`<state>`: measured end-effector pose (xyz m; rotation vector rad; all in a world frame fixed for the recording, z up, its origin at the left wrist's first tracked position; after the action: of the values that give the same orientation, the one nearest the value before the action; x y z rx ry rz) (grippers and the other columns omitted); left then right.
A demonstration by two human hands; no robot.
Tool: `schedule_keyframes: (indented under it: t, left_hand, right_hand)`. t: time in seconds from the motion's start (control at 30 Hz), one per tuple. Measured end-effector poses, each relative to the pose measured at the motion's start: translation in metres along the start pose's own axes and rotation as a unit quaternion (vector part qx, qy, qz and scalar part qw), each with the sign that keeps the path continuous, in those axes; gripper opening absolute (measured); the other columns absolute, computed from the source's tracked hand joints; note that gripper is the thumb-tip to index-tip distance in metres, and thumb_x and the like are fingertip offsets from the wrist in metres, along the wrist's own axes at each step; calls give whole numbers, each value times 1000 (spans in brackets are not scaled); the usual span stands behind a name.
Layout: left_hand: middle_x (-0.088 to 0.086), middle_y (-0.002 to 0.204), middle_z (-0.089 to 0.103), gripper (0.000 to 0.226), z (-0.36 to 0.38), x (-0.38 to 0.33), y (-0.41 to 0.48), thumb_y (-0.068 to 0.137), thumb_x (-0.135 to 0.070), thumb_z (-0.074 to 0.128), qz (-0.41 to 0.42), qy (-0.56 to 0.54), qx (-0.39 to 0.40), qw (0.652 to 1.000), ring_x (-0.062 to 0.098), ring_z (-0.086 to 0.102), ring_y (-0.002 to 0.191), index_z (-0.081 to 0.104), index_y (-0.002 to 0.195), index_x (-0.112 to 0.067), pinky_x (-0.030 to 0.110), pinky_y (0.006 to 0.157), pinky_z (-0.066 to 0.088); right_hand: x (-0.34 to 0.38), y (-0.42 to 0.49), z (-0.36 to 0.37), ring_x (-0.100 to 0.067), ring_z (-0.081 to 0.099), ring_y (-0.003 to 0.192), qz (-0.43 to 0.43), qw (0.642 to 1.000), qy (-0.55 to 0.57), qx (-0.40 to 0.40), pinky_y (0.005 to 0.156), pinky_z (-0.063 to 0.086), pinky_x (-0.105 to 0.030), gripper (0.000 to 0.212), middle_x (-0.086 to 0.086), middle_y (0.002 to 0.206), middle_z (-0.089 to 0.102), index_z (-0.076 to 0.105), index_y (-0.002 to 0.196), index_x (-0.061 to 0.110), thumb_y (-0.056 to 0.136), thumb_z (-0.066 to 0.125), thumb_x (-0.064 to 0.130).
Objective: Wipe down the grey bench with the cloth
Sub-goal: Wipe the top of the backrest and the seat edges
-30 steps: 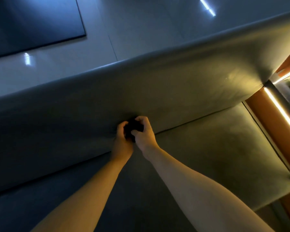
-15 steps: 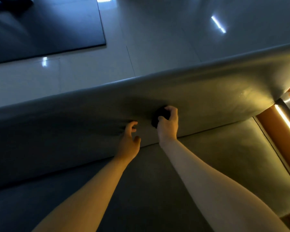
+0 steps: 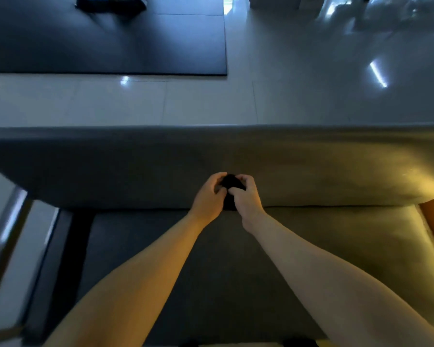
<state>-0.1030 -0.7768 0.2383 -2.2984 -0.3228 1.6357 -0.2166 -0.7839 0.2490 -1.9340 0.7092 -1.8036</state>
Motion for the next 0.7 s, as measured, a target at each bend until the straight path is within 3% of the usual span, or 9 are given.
schedule_keyframes:
  t: [0.2,0.43,0.5,0.57,0.63,0.7]
  left_hand:
    - [0,138,54,43,-96,6,-106,106,-17,44,-16,-13,2,1000,13,56,119,41,148,-23,17,82,46]
    - [2,140,52,49,-168,6,-195,103,-16,50,-22,10,-43,999,18,55,123,35,150,-25,37,102,50]
    - [1,134,54,45,-183,9,-216,102,-19,54,-22,-1,-76,997,16,56,120,40,144,-24,33,97,52]
    - [-3,124,56,38,-197,18,-237,101,-22,58,-32,-13,-113,993,10,58,110,44,136,-23,21,83,51]
    - [-5,117,58,34,-210,32,-255,100,-24,60,-52,-40,-133,989,5,59,102,47,131,-24,18,78,49]
    - [-5,116,59,35,-225,42,-268,99,-24,62,-67,-60,-148,985,8,60,103,49,131,-24,23,79,52]
  right_hand:
    - [4,-121,82,-21,57,104,20,998,56,29,74,49,-32,31,-6,118,57,52,124,26,99,50,7]
    - [9,-206,137,-26,58,108,10,998,6,67,97,53,-49,30,-8,119,57,56,120,25,98,43,9]
    - [8,-219,152,-26,58,108,2,997,-7,74,96,53,-48,25,-6,115,57,56,117,26,100,43,12]
    - [2,-234,168,-22,58,105,-10,996,-26,84,83,54,-39,20,-3,112,57,56,116,26,103,44,16]
    - [-13,-248,184,-19,59,100,-25,994,-61,89,72,51,-32,18,-3,111,59,56,117,27,103,45,19]
    - [-24,-259,203,-19,61,98,-50,989,-114,79,83,54,-41,16,0,108,62,57,111,34,101,47,26]
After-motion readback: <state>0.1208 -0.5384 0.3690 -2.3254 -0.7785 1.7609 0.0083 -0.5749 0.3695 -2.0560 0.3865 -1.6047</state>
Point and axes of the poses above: each hand's wrist, its own y-axis towards the middle knuckle, its own z-axis out of the palm, x = y × z, the point moved 1 cm from there along y, towards the middle knuckle
